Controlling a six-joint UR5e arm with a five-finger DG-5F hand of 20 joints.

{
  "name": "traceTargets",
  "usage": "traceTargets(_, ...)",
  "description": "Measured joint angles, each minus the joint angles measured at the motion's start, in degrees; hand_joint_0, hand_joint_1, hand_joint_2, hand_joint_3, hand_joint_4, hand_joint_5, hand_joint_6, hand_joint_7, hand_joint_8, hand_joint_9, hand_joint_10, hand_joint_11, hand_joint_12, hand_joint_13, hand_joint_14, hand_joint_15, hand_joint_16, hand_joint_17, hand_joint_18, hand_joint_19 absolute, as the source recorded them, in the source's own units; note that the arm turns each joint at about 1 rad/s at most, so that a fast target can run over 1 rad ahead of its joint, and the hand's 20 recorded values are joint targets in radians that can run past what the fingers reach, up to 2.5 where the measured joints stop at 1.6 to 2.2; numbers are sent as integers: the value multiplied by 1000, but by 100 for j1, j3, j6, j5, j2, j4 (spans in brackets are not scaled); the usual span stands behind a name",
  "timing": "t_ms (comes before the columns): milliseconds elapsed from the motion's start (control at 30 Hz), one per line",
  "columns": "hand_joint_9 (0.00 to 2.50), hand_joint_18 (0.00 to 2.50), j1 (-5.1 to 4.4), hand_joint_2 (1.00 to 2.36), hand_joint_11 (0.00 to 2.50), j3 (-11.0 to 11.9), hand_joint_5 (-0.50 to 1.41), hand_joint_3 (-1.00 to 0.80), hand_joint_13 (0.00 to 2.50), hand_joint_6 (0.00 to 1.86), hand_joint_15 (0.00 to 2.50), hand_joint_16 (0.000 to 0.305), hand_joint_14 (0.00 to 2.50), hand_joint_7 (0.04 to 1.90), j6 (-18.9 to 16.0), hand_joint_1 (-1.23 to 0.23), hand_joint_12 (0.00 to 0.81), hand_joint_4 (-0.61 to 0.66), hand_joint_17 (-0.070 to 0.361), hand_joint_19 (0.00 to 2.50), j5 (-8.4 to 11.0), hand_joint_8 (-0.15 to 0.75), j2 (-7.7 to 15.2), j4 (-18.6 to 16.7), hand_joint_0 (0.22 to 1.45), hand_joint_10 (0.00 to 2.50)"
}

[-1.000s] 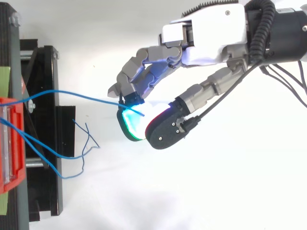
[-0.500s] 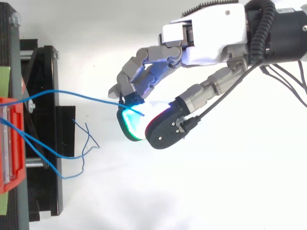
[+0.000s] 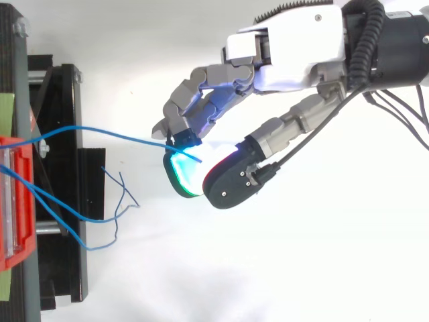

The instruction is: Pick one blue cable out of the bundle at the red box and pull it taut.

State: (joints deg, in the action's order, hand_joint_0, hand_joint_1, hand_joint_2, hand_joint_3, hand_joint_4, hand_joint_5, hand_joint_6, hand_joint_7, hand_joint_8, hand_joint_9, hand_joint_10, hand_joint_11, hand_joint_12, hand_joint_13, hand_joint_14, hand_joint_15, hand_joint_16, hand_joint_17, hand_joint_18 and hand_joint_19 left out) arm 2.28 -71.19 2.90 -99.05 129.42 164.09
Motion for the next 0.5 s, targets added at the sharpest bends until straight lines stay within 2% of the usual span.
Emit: traceTargets(500,828,392,1,1022,547,0,-150,51,414,903,90,59,3,1282,0,-821,396,-20,133,133,0,266,4,0,632,13)
